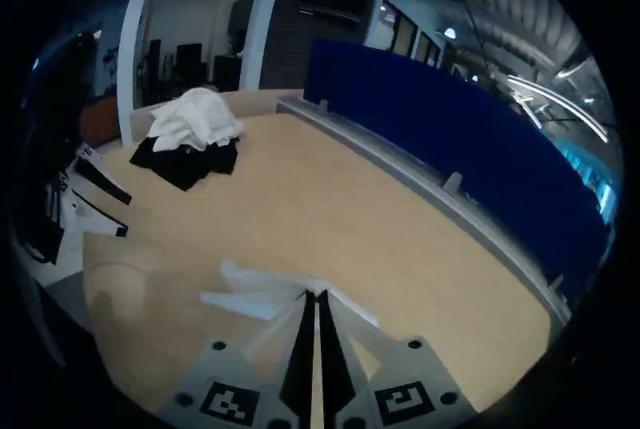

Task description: Fold towel

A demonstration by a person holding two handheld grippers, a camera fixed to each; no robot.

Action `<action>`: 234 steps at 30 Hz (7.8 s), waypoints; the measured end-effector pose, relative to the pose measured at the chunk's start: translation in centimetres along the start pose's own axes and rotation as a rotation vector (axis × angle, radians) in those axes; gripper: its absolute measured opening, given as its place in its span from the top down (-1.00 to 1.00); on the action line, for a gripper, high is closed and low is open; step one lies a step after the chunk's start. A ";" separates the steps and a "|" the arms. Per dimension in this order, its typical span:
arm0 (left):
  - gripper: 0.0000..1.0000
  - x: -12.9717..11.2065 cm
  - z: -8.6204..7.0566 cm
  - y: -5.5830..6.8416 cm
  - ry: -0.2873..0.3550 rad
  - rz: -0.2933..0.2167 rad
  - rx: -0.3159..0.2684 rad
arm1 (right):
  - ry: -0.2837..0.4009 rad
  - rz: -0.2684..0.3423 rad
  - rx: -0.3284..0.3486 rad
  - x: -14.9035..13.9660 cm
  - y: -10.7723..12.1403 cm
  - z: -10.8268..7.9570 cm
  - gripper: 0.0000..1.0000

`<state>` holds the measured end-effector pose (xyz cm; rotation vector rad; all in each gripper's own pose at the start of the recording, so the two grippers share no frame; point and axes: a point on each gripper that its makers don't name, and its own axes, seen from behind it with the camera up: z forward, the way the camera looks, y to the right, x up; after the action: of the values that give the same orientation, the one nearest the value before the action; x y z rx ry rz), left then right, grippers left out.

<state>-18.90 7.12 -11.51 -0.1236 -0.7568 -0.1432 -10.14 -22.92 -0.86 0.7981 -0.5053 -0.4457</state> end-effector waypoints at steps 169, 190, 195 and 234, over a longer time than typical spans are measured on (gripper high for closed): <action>-0.85 1.5 0.2 6.2 -0.013 0.144 -0.047 | -0.510 0.490 -0.580 -38.9 20.9 -26.1 -1.00; -0.85 1.3 0.0 5.3 -0.010 0.135 -0.030 | -0.464 0.491 -0.472 -37.0 18.8 -20.7 -1.00; -0.85 1.4 0.0 5.1 -0.010 0.134 -0.027 | -0.493 0.484 -0.458 -38.3 18.2 -20.4 -1.00; -0.84 5.9 -0.1 4.4 0.167 0.121 -0.026 | 0.272 0.477 -0.768 -15.7 24.0 -23.4 -1.00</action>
<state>-13.84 10.92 -7.77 -0.1794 -0.5795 -0.0471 -4.53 13.67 -0.49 -0.0170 -0.2206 -0.0594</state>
